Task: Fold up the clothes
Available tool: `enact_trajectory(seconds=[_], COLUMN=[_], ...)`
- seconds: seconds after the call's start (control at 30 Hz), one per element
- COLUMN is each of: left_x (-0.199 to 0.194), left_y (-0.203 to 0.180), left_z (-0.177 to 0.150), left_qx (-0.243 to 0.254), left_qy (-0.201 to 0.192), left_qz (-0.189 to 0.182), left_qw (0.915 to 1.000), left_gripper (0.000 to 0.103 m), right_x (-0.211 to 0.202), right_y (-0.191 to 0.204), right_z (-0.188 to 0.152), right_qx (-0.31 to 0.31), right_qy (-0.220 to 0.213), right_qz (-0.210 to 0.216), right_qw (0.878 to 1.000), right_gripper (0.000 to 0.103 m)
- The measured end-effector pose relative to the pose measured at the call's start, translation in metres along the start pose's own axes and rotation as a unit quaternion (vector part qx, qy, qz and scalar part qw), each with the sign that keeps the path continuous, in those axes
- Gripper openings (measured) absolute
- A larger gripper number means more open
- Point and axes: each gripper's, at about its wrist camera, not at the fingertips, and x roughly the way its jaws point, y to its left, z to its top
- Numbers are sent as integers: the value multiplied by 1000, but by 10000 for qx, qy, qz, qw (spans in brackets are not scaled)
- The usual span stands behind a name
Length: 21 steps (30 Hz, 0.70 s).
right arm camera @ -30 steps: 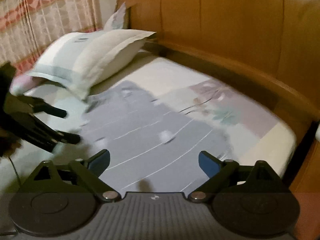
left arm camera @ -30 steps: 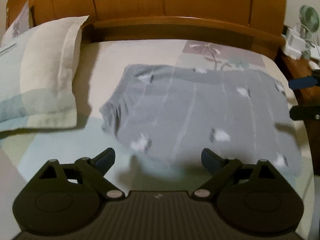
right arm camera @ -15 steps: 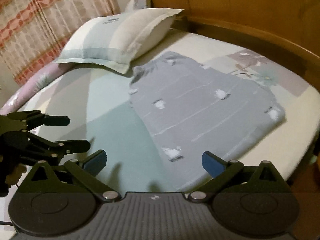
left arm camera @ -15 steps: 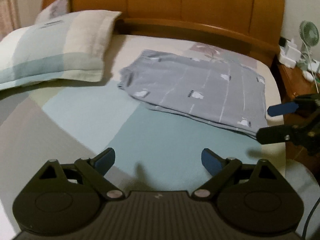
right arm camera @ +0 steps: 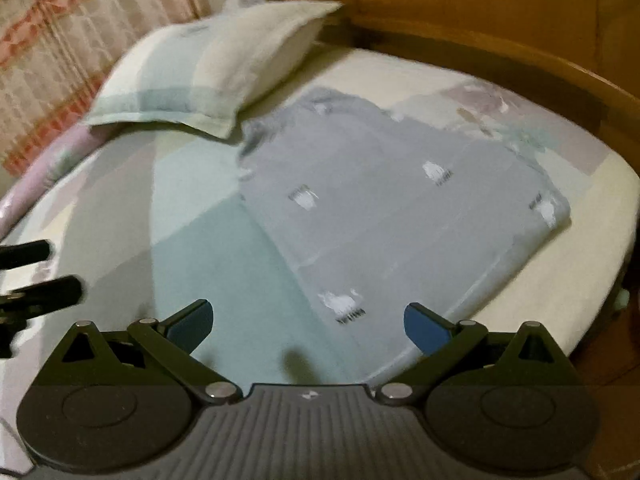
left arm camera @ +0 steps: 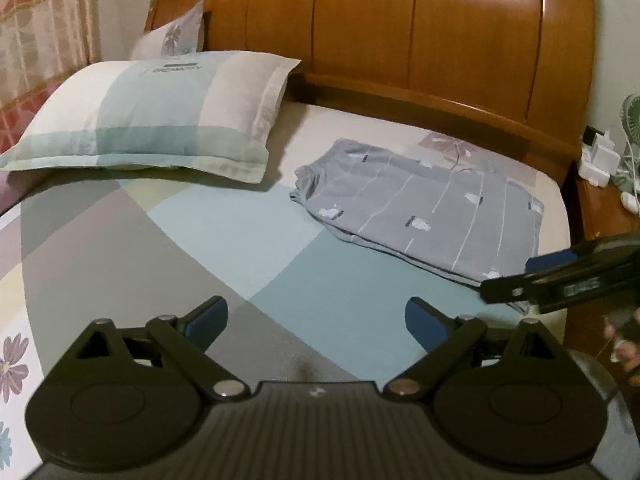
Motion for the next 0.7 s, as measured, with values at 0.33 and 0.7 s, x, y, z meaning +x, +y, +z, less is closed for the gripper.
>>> enact_trajectory(seconds=[0.33, 0.7], left_x=[-39, -75], left_y=[-21, -45], left_z=[-8, -21], left_qx=[31, 111], left_qy=[-232, -361], left_qz=[-75, 21], left_qw=[9997, 9993], left_gripper=[95, 101], right_x=[-29, -105], right_y=[9, 47], right_z=[-14, -40], right_qx=[118, -524], right_qy=[68, -121], right_qz=[109, -403], right_qw=[9998, 9977], right_gripper=[103, 103])
